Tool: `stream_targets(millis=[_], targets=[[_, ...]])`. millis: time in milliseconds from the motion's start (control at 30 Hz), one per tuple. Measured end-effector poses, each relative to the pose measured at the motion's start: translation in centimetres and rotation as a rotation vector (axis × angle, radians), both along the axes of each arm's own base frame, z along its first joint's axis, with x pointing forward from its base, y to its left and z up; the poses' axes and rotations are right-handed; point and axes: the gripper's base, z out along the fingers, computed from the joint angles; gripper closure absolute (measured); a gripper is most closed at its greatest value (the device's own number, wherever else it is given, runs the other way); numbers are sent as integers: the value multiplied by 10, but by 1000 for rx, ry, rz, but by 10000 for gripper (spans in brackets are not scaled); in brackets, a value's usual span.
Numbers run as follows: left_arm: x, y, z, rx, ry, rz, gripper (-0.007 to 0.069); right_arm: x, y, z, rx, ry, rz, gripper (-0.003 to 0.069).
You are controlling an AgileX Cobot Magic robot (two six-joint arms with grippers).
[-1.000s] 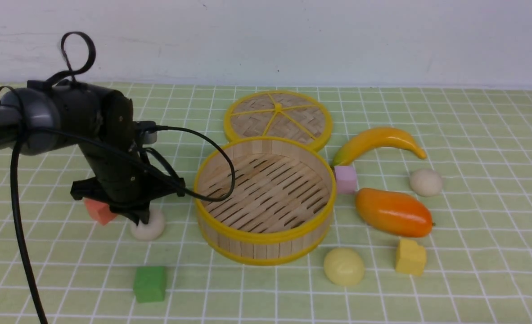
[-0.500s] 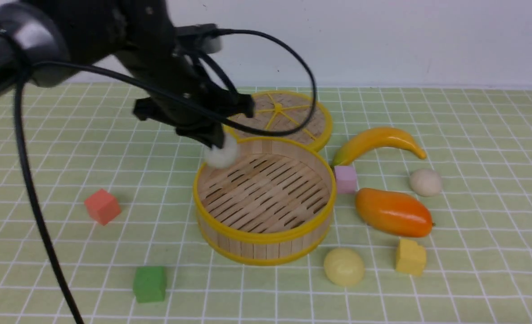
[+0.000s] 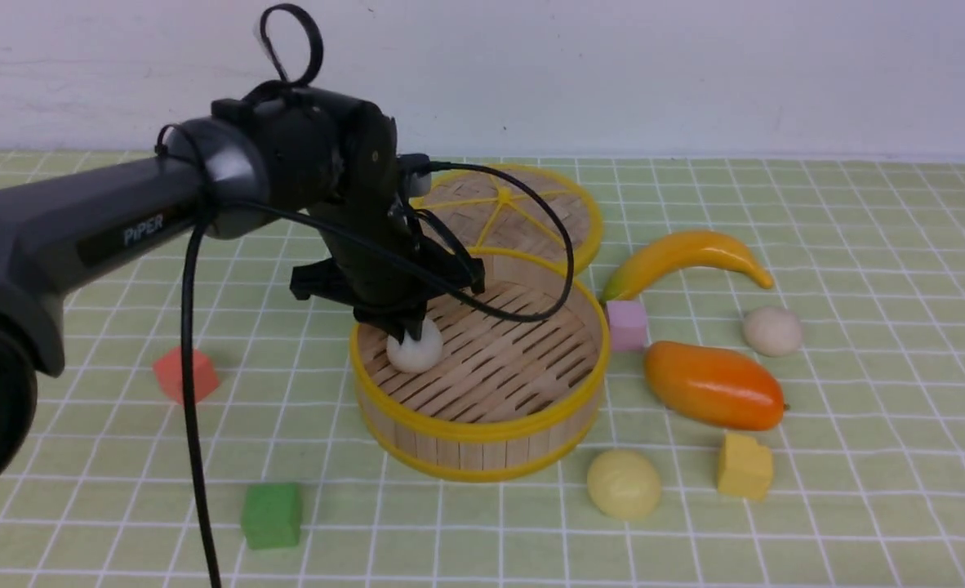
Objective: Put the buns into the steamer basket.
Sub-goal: Use the left arm to put the steamed stuffed bun into the steamer, then use the right arm to grab a steamed stuffed bun
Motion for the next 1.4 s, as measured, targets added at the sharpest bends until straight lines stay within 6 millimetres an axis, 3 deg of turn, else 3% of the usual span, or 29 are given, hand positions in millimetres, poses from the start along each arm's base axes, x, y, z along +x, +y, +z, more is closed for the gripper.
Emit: stream_targets(millis=[100,167,267,333,467,500,600,700,767,833,933,967,1000,1067,1167,1200,1300,1400], targets=[[0,1,0,9,1,-2,510,0,0,0,0,0,0,420],[-3,3,5,26,6,-3,427,0,0,0,0,0,0,420],[-7,6,18,42,-12,-25,365,1,0,1,-2,-17,-1,420],[-19,12,52,43,-69,-62,314,3,0,7,-5,-110,-3,420],[-47,25,115,6,-189,-78,315,5,-1,25,19,-313,-11,420],[-49,26,119,2,-198,-79,316,5,-1,26,24,-325,-12,420],[-92,46,184,-34,-325,-97,377,2,-3,44,164,-529,-35,420],[-131,63,226,-64,-426,-119,459,0,-4,54,231,-640,-47,420],[-157,74,244,-89,-478,-124,519,-2,-5,57,244,-682,-50,420],[-172,81,250,-97,-500,-126,550,-2,-5,58,251,-690,-51,420],[-212,99,249,-125,-562,-125,638,-4,-4,72,281,-661,-40,420],[-215,100,248,-125,-561,-125,638,-5,-4,74,282,-669,-39,420],[-234,109,242,-146,-597,-121,638,-9,-2,94,288,-635,-24,420],[-253,117,234,-171,-627,-108,638,-11,-1,114,289,-608,-14,420],[-283,131,221,-221,-685,-84,638,-8,2,160,289,-530,0,420],[-295,137,216,-243,-721,-77,638,-2,2,184,289,-487,5,420],[-324,150,205,-279,-792,-70,638,18,3,225,287,-381,12,420],[-340,157,196,-306,-820,-64,638,42,4,244,286,-284,11,420]])
